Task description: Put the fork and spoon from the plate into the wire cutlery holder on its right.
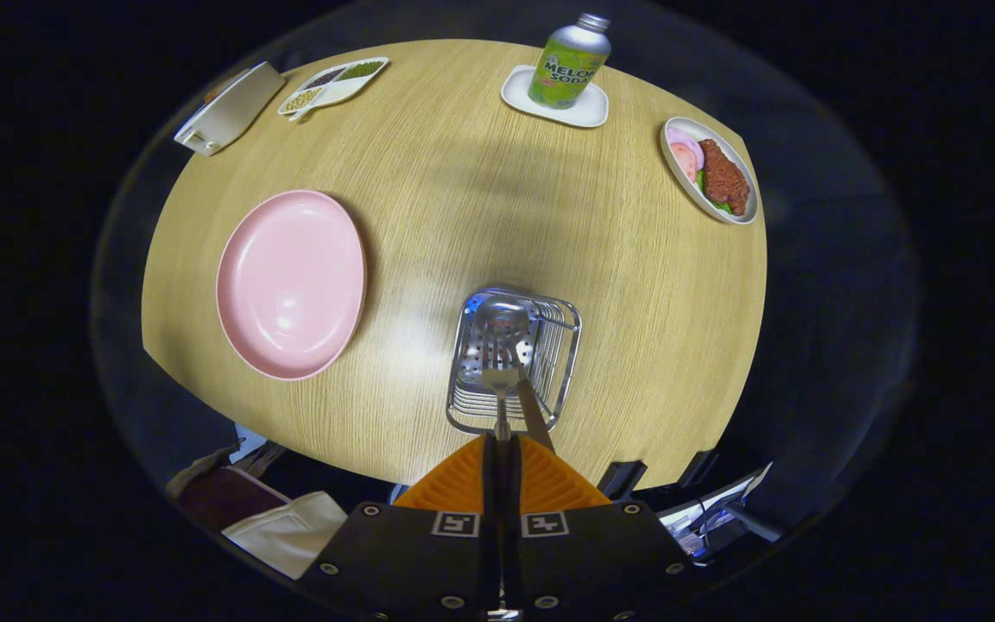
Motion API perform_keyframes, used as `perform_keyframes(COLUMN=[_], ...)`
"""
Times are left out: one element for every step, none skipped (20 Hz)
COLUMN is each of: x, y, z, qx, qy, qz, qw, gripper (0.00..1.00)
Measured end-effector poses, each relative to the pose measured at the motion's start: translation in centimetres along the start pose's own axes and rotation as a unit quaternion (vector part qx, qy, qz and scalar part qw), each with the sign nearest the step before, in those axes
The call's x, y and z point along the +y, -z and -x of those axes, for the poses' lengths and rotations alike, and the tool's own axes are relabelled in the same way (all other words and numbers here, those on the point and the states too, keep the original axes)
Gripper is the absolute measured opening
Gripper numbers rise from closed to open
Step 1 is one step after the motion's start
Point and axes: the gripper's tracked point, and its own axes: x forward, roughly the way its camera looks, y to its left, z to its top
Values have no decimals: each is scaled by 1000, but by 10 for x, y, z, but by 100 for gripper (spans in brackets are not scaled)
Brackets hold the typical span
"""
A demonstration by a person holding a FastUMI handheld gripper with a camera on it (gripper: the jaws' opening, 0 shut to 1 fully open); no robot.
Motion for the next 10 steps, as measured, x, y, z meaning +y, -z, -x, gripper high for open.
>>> perform_keyframes(x=[0, 2, 4, 4, 6, 8, 9, 9, 8, 9], y=[-3, -5, -8, -10, -12, -14, -15, -18, -20, -24], z=[-4, -5, -9, -10, -12, -11, -12, -13, -13, -8], qx=[4, 7, 10, 12, 14, 15, 16, 15, 13, 12], qy=[1, 0, 0, 1, -1, -3, -2, -1, 2, 2], qz=[5, 10, 15, 18, 22, 29, 34, 38, 40, 39], qw=[1000, 1000, 1000, 1000, 1000, 999, 999, 999, 999, 999], gripper=[3, 3, 3, 3, 3, 4, 4, 6, 7, 9])
